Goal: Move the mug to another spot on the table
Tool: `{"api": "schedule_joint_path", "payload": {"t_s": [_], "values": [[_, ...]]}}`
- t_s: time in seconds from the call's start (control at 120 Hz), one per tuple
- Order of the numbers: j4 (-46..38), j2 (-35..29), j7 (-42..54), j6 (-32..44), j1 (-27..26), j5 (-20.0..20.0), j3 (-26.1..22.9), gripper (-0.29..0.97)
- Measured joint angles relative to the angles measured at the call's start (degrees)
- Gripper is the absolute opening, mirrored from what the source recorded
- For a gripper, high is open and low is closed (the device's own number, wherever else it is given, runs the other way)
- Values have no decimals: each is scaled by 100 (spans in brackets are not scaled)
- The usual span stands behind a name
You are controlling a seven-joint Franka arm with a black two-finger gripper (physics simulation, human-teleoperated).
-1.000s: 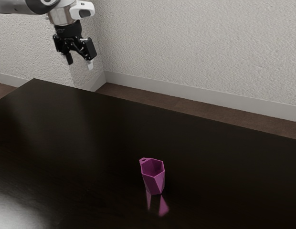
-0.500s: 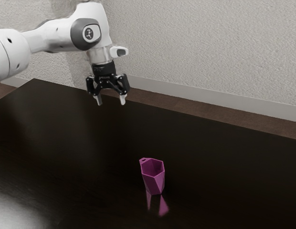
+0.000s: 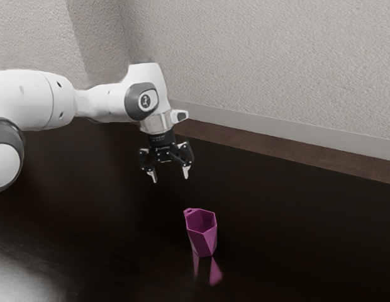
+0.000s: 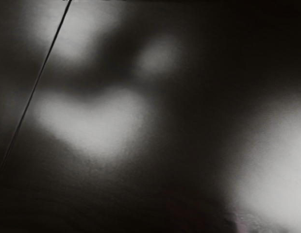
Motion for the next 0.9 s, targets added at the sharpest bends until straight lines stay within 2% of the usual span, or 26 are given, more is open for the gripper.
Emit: {"api": "schedule_joint_path", "payload": {"t_s": [0.467,0.767,0.9], "values": [[-307,132,-782,350,22,-19,9,68],[-840,37,-1645,554,-35,-724,8,68],[-1274,-67,-1966,944,-107,-1111,8,68]]}}
